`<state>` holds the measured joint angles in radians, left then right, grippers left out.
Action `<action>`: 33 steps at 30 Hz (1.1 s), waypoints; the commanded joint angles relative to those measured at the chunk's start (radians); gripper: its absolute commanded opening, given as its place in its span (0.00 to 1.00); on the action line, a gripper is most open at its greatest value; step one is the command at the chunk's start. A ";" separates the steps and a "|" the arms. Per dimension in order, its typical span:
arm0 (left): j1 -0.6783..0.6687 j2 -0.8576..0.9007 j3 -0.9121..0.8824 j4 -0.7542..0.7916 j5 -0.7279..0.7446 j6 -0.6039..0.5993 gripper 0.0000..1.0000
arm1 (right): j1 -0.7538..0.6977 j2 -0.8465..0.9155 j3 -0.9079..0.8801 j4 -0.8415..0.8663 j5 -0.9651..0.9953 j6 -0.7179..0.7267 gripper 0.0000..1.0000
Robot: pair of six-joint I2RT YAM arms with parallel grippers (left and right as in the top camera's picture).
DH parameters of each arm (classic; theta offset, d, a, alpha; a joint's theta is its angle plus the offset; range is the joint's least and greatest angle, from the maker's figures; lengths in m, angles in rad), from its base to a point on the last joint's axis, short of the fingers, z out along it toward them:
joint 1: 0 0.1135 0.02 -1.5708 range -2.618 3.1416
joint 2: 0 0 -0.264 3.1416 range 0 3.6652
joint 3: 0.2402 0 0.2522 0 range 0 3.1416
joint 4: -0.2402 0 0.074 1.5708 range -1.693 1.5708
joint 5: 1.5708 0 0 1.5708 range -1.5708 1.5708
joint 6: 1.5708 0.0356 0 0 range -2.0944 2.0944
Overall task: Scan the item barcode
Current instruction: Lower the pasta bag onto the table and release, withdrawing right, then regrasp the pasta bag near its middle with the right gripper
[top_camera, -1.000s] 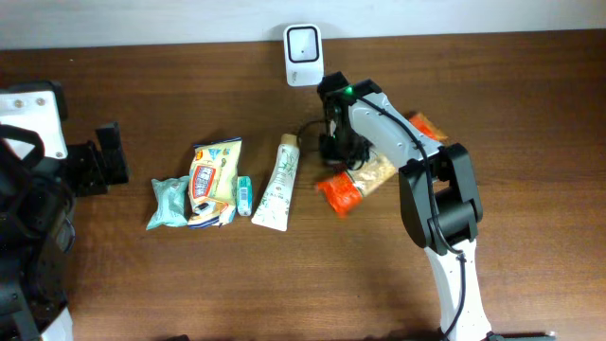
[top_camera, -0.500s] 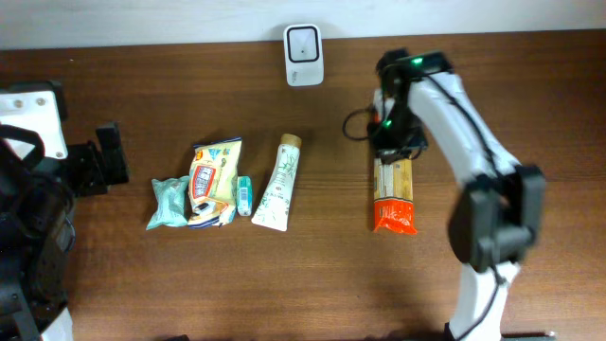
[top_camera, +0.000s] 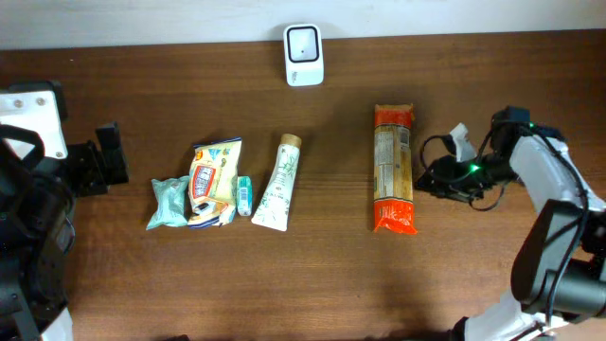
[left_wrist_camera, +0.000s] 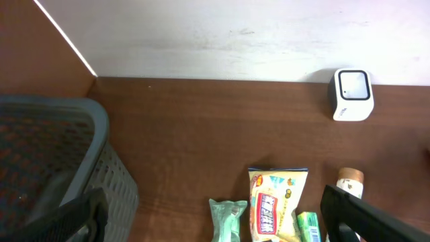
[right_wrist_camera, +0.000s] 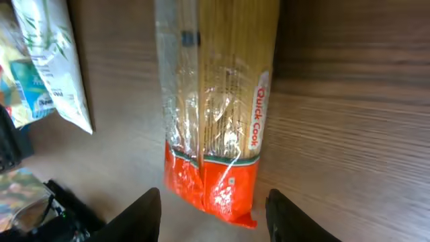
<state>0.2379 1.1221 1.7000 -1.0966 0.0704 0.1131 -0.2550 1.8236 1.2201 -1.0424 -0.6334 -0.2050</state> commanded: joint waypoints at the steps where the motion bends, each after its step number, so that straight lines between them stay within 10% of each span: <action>1: 0.003 -0.003 0.007 0.002 -0.007 0.016 0.99 | 0.062 0.093 -0.013 0.063 -0.029 0.046 0.50; 15: 0.003 -0.003 0.007 0.002 -0.007 0.016 0.99 | 0.114 0.341 -0.022 0.258 -0.015 0.114 0.57; 18: 0.003 -0.003 0.007 0.002 -0.007 0.016 0.99 | 0.114 0.342 -0.021 0.258 -0.019 0.115 0.04; 22: 0.003 -0.003 0.007 0.002 -0.007 0.016 0.99 | 0.114 0.278 0.061 0.138 -0.005 0.136 0.04; 26: 0.003 -0.003 0.007 0.002 -0.007 0.016 0.99 | 0.161 0.111 0.183 -0.074 0.239 0.200 0.04; 30: 0.003 -0.003 0.007 0.002 -0.007 0.016 0.99 | 0.511 0.088 0.255 -0.286 0.741 0.353 0.04; 33: 0.003 -0.003 0.007 0.002 -0.007 0.016 0.99 | 0.596 0.089 0.255 -0.282 0.743 0.357 0.09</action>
<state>0.2379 1.1221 1.7000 -1.0966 0.0704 0.1131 0.3325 1.9343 1.4494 -1.3193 0.0387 0.1249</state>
